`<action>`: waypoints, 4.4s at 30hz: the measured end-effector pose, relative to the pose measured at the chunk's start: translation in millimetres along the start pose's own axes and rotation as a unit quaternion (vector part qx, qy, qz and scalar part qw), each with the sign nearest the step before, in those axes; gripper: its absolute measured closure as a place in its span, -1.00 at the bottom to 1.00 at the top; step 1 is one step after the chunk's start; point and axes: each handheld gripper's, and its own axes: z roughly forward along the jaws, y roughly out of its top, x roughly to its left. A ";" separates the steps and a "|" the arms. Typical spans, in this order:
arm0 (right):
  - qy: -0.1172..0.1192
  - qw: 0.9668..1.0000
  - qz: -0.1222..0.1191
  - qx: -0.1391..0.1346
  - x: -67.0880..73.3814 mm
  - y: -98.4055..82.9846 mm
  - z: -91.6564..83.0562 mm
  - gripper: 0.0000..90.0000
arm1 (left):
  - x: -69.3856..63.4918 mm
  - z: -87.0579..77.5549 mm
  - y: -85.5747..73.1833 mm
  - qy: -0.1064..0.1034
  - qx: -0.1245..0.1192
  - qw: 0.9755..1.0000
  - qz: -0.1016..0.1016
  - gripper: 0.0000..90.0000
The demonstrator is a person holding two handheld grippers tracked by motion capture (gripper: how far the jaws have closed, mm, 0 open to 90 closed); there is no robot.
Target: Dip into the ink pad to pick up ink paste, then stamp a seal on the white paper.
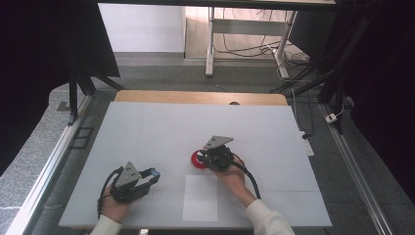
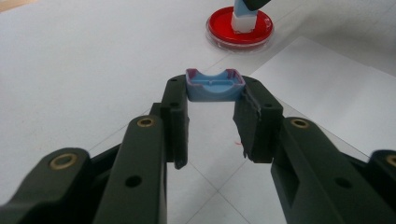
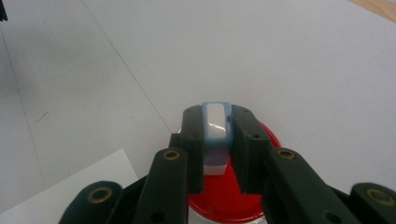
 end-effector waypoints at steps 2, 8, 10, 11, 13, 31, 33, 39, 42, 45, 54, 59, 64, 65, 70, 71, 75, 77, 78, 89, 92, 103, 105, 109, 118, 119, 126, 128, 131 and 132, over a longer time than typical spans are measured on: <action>-0.001 1.000 0.003 0.002 -0.4 -0.3 -0.3 0.68 | 0.1 -0.2 0.0 0.000 0.000 1.000 0.000 0.46; -0.001 1.000 -0.004 -0.001 0.7 -1.0 0.3 0.68 | 0.3 -0.9 -0.2 0.001 -0.001 1.000 -0.002 0.46; -0.001 1.000 -0.001 0.000 0.4 -1.4 0.1 0.68 | 0.1 -0.5 -0.1 0.000 0.000 1.000 -0.001 0.46; -0.001 1.000 -0.001 0.000 0.3 -1.4 0.0 0.68 | 0.0 -0.3 0.0 0.000 0.001 1.000 0.000 0.46; -0.001 1.000 -0.001 -0.005 1.0 -1.5 0.7 0.68 | -0.1 -0.2 0.0 0.001 0.000 1.000 0.000 0.46; 0.003 1.000 0.001 -0.015 -1.6 -0.9 -3.9 0.68 | 1.0 -1.1 -0.3 0.002 -0.001 1.000 -0.001 0.46; 0.003 1.000 0.002 -0.017 -1.9 -1.0 -4.3 0.68 | 1.4 -1.1 -0.4 0.003 -0.001 1.000 -0.001 0.46; 0.006 0.999 0.016 -0.037 -5.0 0.4 -11.2 0.68 | 2.1 -0.8 -0.6 0.003 0.000 1.000 0.000 0.46; 0.006 0.999 0.018 -0.046 -5.9 1.1 -14.9 0.68 | 2.1 -1.3 -0.6 0.003 -0.001 1.000 -0.001 0.46; 0.010 0.998 0.025 -0.056 -7.0 1.5 -18.5 0.68 | 1.8 -1.3 -0.5 0.003 -0.002 1.000 -0.001 0.46; 0.022 0.997 0.033 -0.071 -7.7 2.6 -24.6 0.68 | 1.6 -0.9 -0.4 0.001 -0.001 1.000 0.000 0.45; 0.028 0.996 0.036 -0.078 -7.0 3.1 -26.2 0.68 | 2.0 -0.7 -0.3 0.002 -0.001 1.000 0.000 0.45; 0.032 0.995 0.038 -0.084 -6.4 3.8 -28.9 0.68 | 1.9 -0.8 -0.2 0.001 -0.002 1.000 0.001 0.46; 0.034 0.995 0.038 -0.084 -6.5 4.0 -29.8 0.68 | 2.1 -0.7 -0.3 0.001 -0.002 1.000 0.001 0.45; 0.048 0.993 0.055 -0.097 -7.6 5.5 -34.2 0.68 | 3.0 -1.2 -0.5 0.000 -0.003 1.000 -0.003 0.45; 0.050 0.992 0.056 -0.099 -7.6 5.8 -35.4 0.68 | 3.4 -1.4 -0.6 0.000 -0.003 1.000 -0.003 0.46; 0.051 0.991 0.059 -0.105 -7.9 6.5 -41.3 0.68 | 4.7 -2.7 -1.4 0.001 -0.005 1.000 -0.004 0.45; 0.050 0.991 0.060 -0.111 -8.2 7.7 -45.2 0.68 | 5.2 -3.9 -2.1 0.002 -0.006 1.000 -0.005 0.46; 0.050 0.990 0.060 -0.114 -8.5 8.5 -47.4 0.68 | 5.5 -4.7 -2.4 0.002 -0.007 1.000 -0.006 0.45; 0.053 0.989 0.058 -0.125 -3.8 9.9 -62.8 0.68 | 5.9 -4.7 -0.3 -0.001 -0.011 1.000 -0.007 0.45; 0.052 0.989 0.053 -0.125 -0.3 9.7 -66.3 0.68 | 5.1 -4.7 -0.1 -0.001 -0.010 1.000 -0.005 0.45; 0.054 0.989 0.050 -0.129 9.1 5.8 -79.0 0.67 | 3.2 -2.3 2.3 -0.003 -0.009 1.000 0.002 0.45; 0.053 0.989 0.047 -0.127 10.7 5.0 -81.1 0.68 | 3.1 -2.6 2.4 -0.002 -0.009 1.000 0.002 0.45; 0.054 0.990 0.044 -0.124 14.3 2.8 -83.1 0.68 | 3.3 -3.4 2.4 -0.001 -0.010 1.000 0.002 0.45; 0.063 0.990 0.036 -0.118 23.0 0.3 -84.6 0.68 | 2.1 -3.7 3.1 0.002 -0.009 1.000 0.003 0.45; 0.063 0.990 0.034 -0.117 23.7 0.4 -84.7 0.67 | 1.9 -3.7 3.0 0.002 -0.010 1.000 0.003 0.45; 0.073 0.991 0.029 -0.111 29.2 -0.1 -81.0 0.67 | 2.2 -4.6 2.7 0.003 -0.010 1.000 0.003 0.46; 0.076 0.991 0.024 -0.105 30.8 -0.2 -80.1 0.68 | 2.4 -4.7 3.0 0.003 -0.011 1.000 0.003 0.45; 0.080 0.991 0.023 -0.101 32.8 -1.1 -78.4 0.67 | 2.6 -4.5 2.6 0.003 -0.010 1.000 0.003 0.45; 0.081 0.991 0.023 -0.100 33.7 -1.4 -77.7 0.68 | 2.6 -4.6 2.5 0.003 -0.010 1.000 0.003 0.45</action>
